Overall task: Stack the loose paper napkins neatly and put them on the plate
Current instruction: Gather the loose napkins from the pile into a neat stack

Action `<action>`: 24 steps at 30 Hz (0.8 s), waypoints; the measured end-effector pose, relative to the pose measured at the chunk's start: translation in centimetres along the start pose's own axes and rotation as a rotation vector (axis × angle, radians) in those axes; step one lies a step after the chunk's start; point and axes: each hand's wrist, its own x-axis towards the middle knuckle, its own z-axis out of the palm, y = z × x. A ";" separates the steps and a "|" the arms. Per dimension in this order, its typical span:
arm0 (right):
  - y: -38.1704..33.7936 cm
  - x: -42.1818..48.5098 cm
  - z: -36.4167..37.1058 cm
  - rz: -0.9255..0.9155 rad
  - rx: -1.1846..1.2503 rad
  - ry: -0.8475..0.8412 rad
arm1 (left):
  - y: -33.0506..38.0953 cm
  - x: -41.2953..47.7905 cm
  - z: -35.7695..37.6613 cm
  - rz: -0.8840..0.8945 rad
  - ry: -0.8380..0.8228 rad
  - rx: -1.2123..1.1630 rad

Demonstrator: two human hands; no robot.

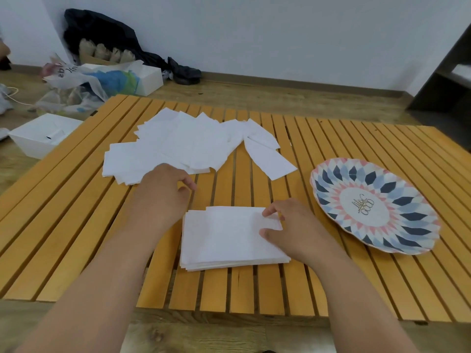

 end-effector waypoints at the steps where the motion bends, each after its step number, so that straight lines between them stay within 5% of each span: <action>1: -0.1 -0.1 0.0 -0.007 -0.006 0.000 | -0.1 0.6 0.7 0.046 0.003 0.036; 8: -0.2 -0.3 0.0 -0.040 -0.066 0.021 | -0.2 6.4 3.5 0.200 0.051 0.348; 17: 0.0 0.0 0.2 -0.072 -0.051 0.012 | -1.2 8.6 4.2 0.265 0.140 0.404; 20: 0.0 0.0 0.1 -0.069 -0.045 0.012 | -1.5 8.4 4.3 0.219 0.196 0.250; 24: -0.2 0.0 0.1 -0.091 -0.039 0.052 | 0.2 6.8 2.0 0.130 0.369 -0.242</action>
